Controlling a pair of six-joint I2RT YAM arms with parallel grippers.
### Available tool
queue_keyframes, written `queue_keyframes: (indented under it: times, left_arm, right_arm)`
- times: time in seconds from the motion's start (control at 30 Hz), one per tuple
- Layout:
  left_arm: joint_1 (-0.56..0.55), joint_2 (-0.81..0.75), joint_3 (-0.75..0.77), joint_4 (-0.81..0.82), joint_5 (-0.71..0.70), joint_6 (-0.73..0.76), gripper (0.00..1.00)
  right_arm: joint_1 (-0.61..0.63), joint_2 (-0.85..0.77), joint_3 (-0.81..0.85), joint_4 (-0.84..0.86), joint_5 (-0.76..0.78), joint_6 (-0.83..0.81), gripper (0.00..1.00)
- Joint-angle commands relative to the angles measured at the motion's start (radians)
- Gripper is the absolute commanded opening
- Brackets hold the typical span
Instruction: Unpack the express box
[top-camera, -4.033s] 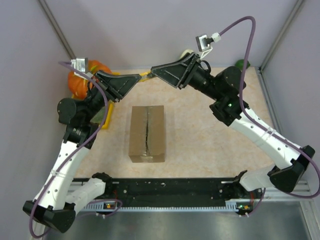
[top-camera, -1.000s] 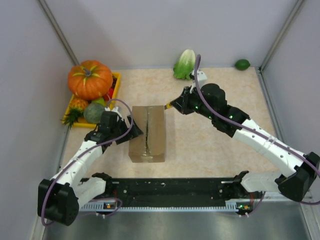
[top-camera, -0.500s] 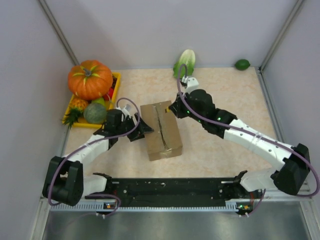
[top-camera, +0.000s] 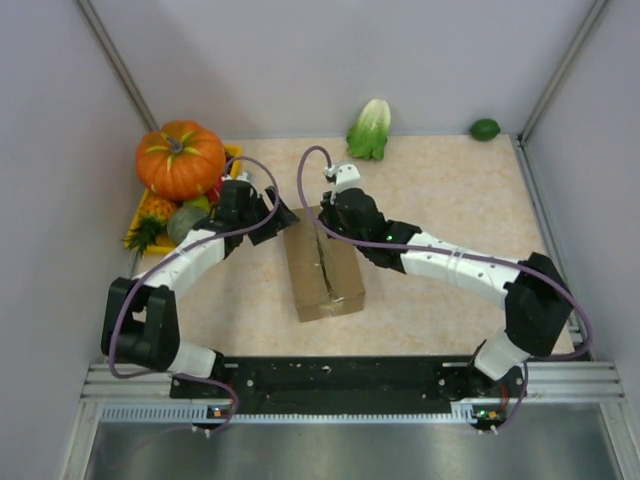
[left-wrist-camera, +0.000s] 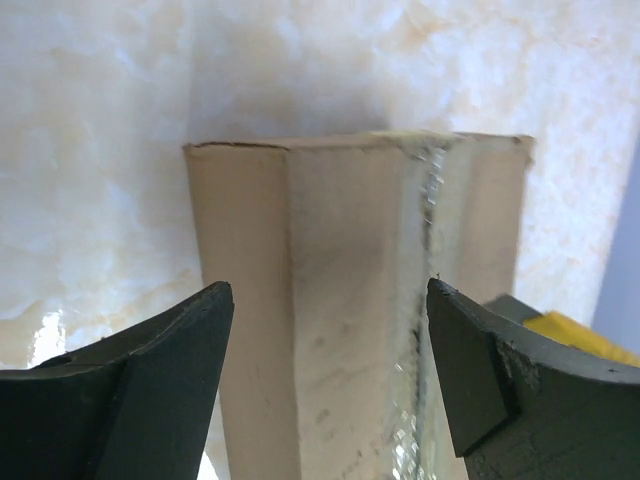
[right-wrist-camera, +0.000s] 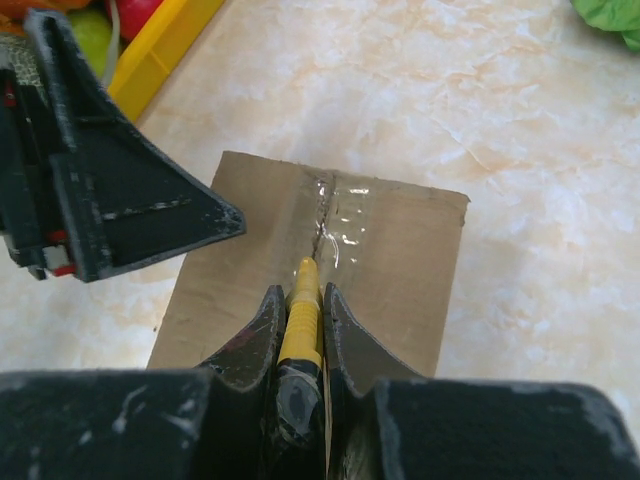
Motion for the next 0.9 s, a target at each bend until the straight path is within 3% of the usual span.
queue_keyframes:
  times: [0.0,0.3,0.87]
  left_arm:
    - [0.006,0.097,0.084,-0.069,-0.069,-0.003,0.82]
    - [0.015,0.164,0.113,-0.06,-0.019,0.003,0.69]
    - [0.017,0.151,0.061,-0.018,-0.011,0.017,0.6]
  right_arm:
    - [0.028,0.065,0.101,0.095,0.105,-0.033,0.0]
    - [0.028,0.172,0.176,0.146,0.142,-0.076,0.0]
    - [0.023,0.258,0.222,0.1,0.166,-0.064,0.0]
